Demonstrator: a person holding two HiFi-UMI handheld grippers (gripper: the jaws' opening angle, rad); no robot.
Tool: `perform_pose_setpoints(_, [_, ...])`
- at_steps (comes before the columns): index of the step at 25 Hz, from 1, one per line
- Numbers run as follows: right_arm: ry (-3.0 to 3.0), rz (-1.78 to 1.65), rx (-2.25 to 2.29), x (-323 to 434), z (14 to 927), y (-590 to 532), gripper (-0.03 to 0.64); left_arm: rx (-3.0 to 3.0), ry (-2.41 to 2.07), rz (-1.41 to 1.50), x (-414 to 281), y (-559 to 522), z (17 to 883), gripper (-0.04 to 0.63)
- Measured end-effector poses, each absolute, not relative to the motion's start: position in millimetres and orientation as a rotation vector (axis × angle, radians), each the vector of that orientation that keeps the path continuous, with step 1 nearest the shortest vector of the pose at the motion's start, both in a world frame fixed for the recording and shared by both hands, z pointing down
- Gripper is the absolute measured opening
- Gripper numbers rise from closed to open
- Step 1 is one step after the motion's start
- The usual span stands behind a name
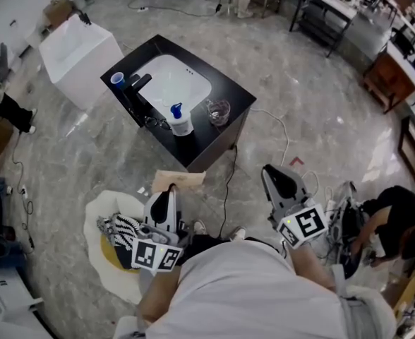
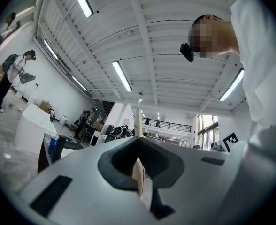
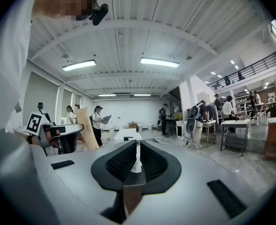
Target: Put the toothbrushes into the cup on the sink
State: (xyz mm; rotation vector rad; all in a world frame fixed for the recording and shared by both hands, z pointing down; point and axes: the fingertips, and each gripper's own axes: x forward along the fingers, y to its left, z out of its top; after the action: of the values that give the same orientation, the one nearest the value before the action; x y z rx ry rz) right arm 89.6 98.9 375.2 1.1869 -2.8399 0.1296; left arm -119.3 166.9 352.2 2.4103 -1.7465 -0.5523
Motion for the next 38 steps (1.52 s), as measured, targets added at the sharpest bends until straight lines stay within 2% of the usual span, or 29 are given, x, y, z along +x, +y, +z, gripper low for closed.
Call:
perform_pose_setpoints(20, [-2.875,0.207,1.063,179.0,401.5,113.3,0.051,2.351,-1.924,-0.574,-59.0,170.8,348.4,0.003])
perform_pose_setpoints(38, [-2.875,0.202,1.037,185.9,405.2,114.8,0.051,2.356,-1.922,-0.596,-50.4,163.0,347.9,0.003])
